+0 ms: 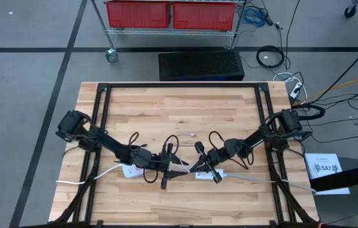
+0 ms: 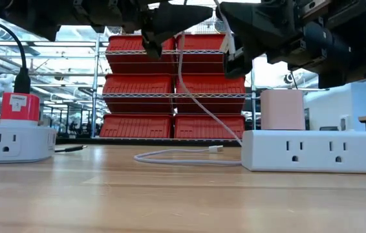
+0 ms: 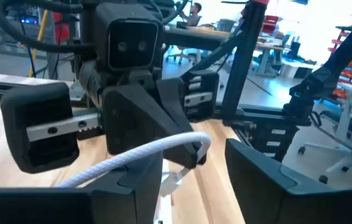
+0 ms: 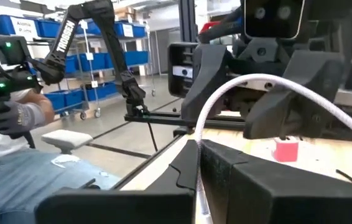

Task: Insert USB
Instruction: Insert the pink charger cable into the pink charger adapter on the right white outlet extension

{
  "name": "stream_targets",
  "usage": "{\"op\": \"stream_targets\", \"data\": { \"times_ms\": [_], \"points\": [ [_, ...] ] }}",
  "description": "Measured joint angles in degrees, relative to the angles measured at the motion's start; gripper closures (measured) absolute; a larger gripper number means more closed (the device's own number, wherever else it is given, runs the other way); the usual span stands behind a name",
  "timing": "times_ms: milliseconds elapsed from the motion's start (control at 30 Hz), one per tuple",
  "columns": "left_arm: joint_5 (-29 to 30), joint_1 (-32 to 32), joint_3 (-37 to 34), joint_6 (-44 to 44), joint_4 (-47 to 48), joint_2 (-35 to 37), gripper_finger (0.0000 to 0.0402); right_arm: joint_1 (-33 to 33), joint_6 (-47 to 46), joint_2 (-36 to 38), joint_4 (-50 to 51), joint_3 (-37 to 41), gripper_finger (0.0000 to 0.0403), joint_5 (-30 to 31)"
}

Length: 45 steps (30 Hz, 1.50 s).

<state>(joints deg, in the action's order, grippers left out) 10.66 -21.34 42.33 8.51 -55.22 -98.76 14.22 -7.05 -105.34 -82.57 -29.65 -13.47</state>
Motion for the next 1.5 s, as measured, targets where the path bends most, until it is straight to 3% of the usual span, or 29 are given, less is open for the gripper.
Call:
{"op": "stream_targets", "data": {
  "times_ms": [333, 467, 667, 967, 1367, 1500],
  "points": [
    [0.0, 1.9, 0.0, 3.3, 0.2, 0.0, 0.0229, 0.0, -0.9, 0.0, 0.4, 0.0, 0.0403, 0.4],
    [0.0, 2.3, 0.0, 4.7, 0.3, 0.0, 0.0271, 0.0, -1.3, 0.0, 2.3, 0.0, 0.0403, 2.9],
    [-0.2, 2.2, 0.0, 4.4, 0.2, 0.0, 0.0380, -0.1, -2.1, 0.0, 2.6, 0.0, 0.0403, 3.5],
    [3.3, 2.2, 0.0, 1.4, 0.5, 0.0, 0.0393, -1.4, -6.9, 0.0, 3.0, 0.0, 0.0399, 3.3],
    [10.1, 2.2, 0.0, -0.3, 4.6, 0.0, 0.0394, -6.1, -11.4, 0.3, 9.3, 0.0, 0.0292, 2.6],
    [10.5, 2.2, 0.0, -0.9, 4.9, 0.0, 0.0394, -7.2, -9.2, 5.2, 18.6, 0.0, 0.0255, 2.7]
  ]
}}
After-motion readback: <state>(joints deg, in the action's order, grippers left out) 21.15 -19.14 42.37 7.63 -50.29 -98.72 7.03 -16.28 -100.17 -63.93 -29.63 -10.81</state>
